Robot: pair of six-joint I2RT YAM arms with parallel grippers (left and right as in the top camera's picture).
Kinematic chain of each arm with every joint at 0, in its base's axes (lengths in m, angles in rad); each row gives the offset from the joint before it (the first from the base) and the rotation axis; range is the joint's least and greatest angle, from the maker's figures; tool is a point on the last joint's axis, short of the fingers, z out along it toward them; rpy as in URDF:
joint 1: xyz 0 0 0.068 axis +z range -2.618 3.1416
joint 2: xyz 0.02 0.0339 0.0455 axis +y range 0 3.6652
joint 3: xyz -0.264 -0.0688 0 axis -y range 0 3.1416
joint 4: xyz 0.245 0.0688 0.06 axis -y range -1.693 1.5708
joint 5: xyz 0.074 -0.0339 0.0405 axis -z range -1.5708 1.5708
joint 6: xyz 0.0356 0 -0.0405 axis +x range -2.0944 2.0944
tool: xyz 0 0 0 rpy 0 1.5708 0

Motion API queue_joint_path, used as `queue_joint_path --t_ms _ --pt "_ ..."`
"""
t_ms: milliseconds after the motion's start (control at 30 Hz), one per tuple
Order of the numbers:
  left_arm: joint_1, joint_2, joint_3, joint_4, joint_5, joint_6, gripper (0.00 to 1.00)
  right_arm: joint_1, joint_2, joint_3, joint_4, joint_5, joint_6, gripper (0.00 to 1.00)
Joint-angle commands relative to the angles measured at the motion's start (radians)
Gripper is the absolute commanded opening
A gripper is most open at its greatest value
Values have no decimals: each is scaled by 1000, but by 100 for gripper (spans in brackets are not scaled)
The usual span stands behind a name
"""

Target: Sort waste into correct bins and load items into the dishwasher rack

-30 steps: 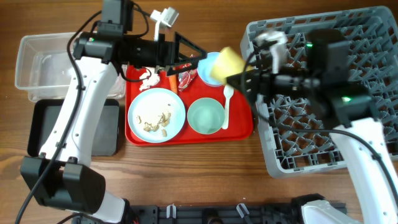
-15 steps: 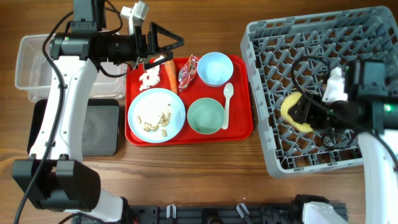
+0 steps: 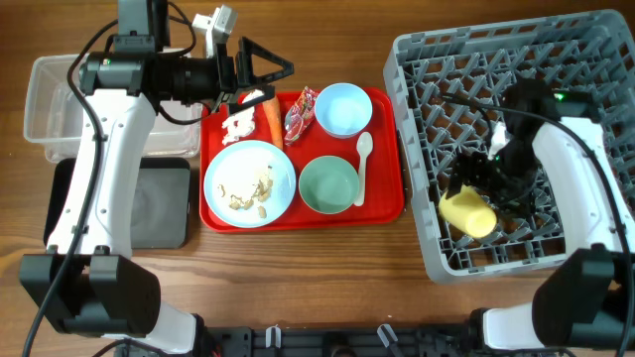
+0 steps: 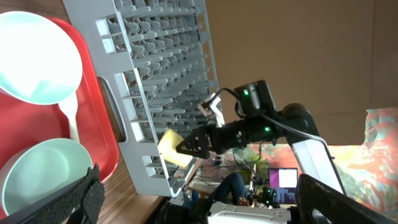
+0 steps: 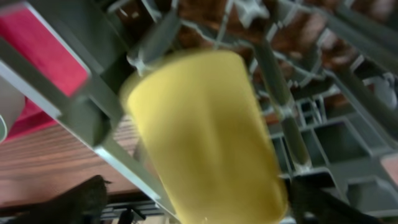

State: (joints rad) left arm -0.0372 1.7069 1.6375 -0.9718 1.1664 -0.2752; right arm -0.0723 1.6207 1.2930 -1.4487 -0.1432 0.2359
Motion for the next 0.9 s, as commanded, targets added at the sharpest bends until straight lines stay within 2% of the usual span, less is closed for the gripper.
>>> queue_joint_path --t_ms 0,133,200,300,333,467,567,700,867 --pt "0 -6 6 -8 -19 10 100 31 -22 28 52 -32 0 100" --pt "1 -22 6 -16 -120 10 100 93 -125 92 180 -188 -14 100" --pt "2 -48 6 -29 -241 10 99 143 -182 95 305 -304 -30 96" --pt "13 -100 6 -66 -425 2 100 225 -218 95 458 -338 -22 87" --pt "27 -128 6 -88 -523 -28 99 258 -218 95 503 -326 -8 84" --pt "96 -229 6 -173 -843 -159 100 377 -171 94 601 -165 84 81" --pt "165 -300 6 -235 -1041 -248 100 436 -81 94 641 28 183 71" --pt "236 -349 6 -264 -1138 -256 100 448 45 94 720 130 216 70" --pt "285 -360 6 -268 -1142 -256 100 447 203 94 879 147 208 68"
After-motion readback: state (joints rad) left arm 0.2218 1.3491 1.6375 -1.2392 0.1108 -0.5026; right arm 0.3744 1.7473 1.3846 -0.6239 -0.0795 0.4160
